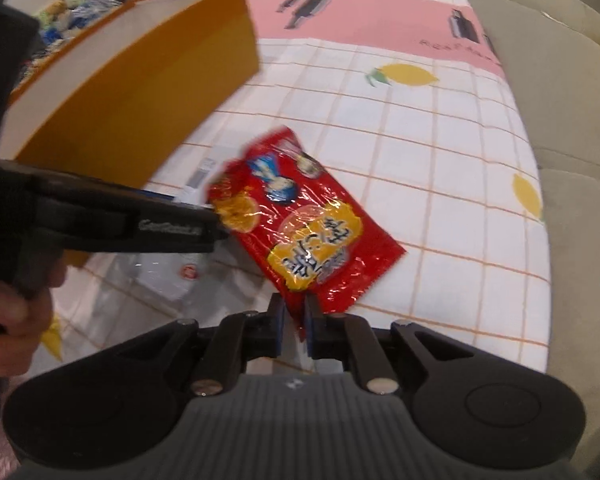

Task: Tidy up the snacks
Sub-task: 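Lift both packs off the table and carry them toward the box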

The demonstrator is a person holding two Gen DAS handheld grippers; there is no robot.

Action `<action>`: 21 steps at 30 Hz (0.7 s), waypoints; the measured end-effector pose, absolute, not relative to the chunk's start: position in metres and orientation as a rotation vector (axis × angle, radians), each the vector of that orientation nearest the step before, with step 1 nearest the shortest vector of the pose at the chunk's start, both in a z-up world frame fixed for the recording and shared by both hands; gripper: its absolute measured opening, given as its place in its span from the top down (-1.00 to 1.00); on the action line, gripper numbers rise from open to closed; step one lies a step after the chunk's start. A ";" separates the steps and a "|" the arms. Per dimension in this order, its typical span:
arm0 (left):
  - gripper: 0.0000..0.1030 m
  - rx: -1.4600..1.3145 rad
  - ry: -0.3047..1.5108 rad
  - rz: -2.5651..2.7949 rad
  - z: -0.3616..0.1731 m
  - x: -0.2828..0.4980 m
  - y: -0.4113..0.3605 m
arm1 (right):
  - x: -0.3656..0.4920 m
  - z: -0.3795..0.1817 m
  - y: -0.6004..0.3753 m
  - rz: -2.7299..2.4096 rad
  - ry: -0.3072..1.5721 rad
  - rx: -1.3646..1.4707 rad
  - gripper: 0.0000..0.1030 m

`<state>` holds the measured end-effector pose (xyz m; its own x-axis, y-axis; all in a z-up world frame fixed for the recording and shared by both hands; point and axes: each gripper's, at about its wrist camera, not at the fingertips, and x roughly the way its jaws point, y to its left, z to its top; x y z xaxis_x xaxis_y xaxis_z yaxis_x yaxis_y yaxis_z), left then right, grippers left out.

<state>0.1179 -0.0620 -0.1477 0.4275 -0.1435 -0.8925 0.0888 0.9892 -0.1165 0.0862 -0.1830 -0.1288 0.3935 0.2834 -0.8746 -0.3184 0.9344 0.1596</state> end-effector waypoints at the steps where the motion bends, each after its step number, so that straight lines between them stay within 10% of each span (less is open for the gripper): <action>1: -0.04 -0.059 1.117 -0.148 -0.147 0.117 -0.061 | 0.084 -0.126 -0.183 0.402 1.089 -0.028 0.82; 11: -0.06 -0.047 1.105 -0.154 -0.147 0.115 -0.057 | 0.085 -0.111 -0.189 0.530 0.807 -0.218 -0.56; 21: -0.25 -0.023 1.106 -0.129 -0.149 0.119 -0.060 | 0.103 -0.140 -0.177 0.550 0.818 -0.208 -0.83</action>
<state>0.1186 -0.0600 -0.1492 0.4420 -0.1153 -0.8896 0.0919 0.9923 -0.0829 0.1028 -0.1766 -0.1396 0.5539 0.3835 -0.7390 -0.5395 0.8413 0.0323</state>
